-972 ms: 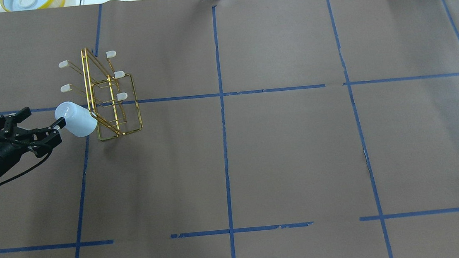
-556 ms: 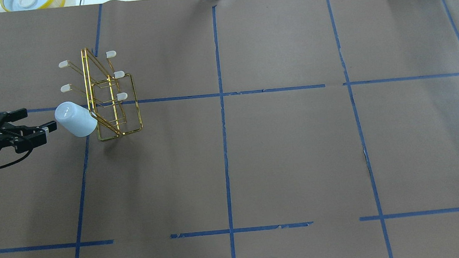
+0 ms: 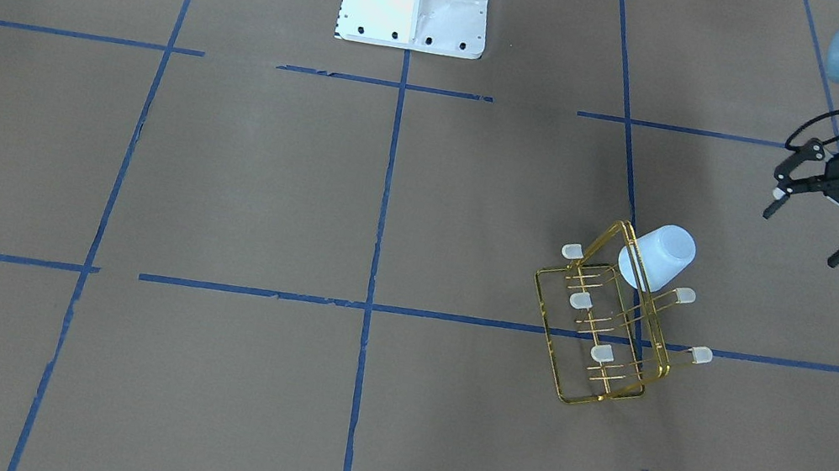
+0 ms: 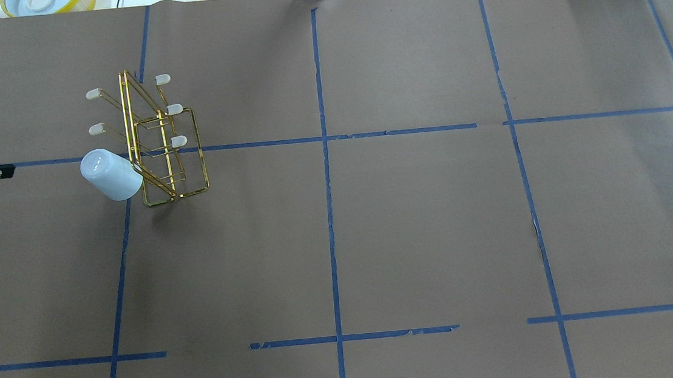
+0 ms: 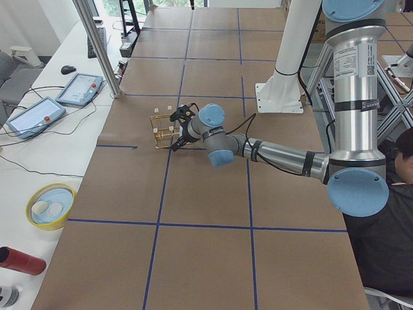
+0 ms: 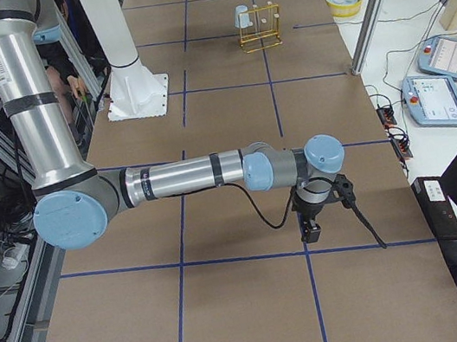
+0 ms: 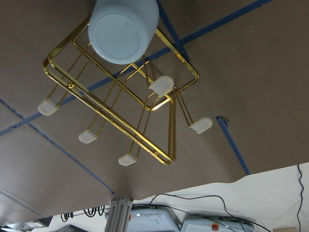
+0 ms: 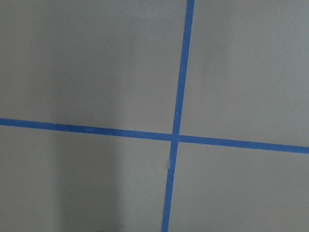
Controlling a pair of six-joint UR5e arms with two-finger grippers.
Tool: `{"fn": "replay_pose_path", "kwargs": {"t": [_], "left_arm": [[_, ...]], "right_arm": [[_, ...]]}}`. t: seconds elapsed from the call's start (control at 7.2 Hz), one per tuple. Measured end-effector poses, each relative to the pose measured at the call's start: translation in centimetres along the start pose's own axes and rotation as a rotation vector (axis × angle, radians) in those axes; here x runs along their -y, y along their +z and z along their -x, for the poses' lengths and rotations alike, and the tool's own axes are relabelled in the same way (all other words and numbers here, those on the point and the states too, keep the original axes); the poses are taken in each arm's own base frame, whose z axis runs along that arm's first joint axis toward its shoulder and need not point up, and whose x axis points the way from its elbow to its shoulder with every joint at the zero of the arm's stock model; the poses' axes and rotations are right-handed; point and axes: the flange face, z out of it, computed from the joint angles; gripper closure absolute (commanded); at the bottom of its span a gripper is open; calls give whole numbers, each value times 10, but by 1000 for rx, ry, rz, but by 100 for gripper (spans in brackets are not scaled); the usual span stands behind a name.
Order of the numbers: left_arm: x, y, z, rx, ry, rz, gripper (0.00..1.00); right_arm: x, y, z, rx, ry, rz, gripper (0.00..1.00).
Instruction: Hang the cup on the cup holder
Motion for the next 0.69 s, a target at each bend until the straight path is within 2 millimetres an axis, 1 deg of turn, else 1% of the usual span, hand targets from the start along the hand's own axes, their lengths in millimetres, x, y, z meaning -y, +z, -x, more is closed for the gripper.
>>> {"fn": "replay_pose_path", "kwargs": {"t": [0.28,0.42,0.56,0.69], "left_arm": [[-14,-5,80,28,72,137,0],[-22,-10,116,39,54,205,0],[-28,-17,148,56,-8,270,0],[-37,-25,173,66,-104,339,0]], "right_arm": [[0,0,0,0,1,0,0],[0,0,0,0,1,0,0],[0,0,0,0,1,0,0],[0,0,0,0,0,0,0]]}}
